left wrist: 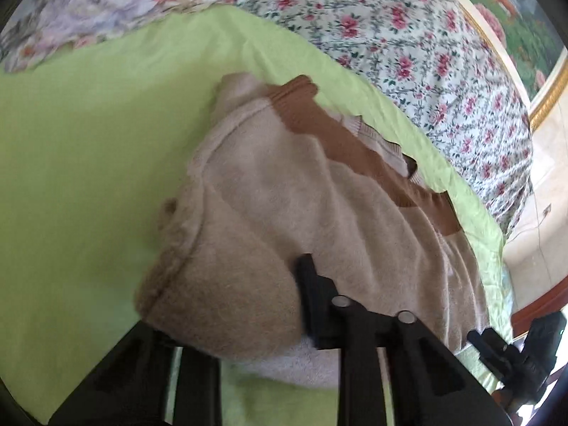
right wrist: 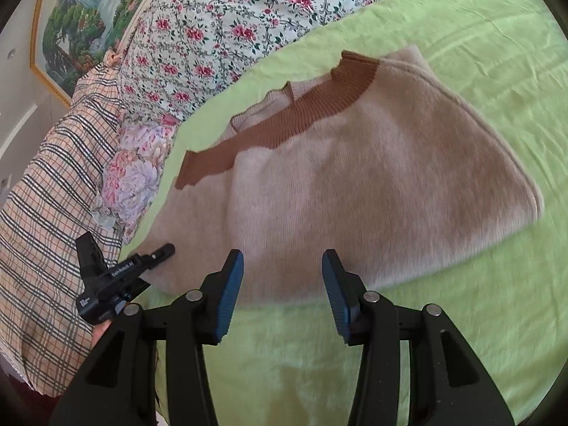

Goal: Fold small clothes
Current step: 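Grasp the folded sweater edge with the left gripper while the right gripper grasps beside it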

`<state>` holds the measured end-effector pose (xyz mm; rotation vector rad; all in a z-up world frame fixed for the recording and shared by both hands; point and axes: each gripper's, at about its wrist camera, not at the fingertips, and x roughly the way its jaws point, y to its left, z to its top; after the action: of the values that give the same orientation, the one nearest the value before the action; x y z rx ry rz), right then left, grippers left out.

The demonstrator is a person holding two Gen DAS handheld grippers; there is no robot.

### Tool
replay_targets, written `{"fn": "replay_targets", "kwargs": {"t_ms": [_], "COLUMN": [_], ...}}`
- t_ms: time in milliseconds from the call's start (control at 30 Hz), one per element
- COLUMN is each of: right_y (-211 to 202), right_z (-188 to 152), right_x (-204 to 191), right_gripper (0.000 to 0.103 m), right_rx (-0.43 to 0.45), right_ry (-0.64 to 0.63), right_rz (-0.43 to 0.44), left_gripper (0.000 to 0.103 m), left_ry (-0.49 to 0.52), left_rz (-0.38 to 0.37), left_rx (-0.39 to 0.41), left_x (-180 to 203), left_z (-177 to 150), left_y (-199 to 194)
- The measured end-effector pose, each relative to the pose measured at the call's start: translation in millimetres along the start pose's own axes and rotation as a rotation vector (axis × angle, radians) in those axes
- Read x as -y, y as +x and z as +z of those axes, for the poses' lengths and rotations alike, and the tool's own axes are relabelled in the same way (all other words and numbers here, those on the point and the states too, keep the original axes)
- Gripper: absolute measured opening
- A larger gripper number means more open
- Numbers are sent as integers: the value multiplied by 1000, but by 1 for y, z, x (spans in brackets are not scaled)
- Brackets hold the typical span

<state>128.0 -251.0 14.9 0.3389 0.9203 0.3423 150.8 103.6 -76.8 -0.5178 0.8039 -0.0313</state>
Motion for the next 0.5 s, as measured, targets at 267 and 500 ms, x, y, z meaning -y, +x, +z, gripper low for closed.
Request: {"fn": "replay_targets", "kwargs": {"t_ms": [267, 500], "right_y": [-6, 32], "right_z": [54, 97], "right_x": [14, 17], "right_gripper": [47, 80], "right_rx": [-8, -143], "right_ry": [-2, 75], "right_rz": [32, 261], "left_gripper": [10, 9], "left_ry": [261, 486], "left_rz": [-51, -142], "left_rx": [93, 12], "left_x": [102, 183], "left_z": [7, -31], "left_y": [-29, 6]}}
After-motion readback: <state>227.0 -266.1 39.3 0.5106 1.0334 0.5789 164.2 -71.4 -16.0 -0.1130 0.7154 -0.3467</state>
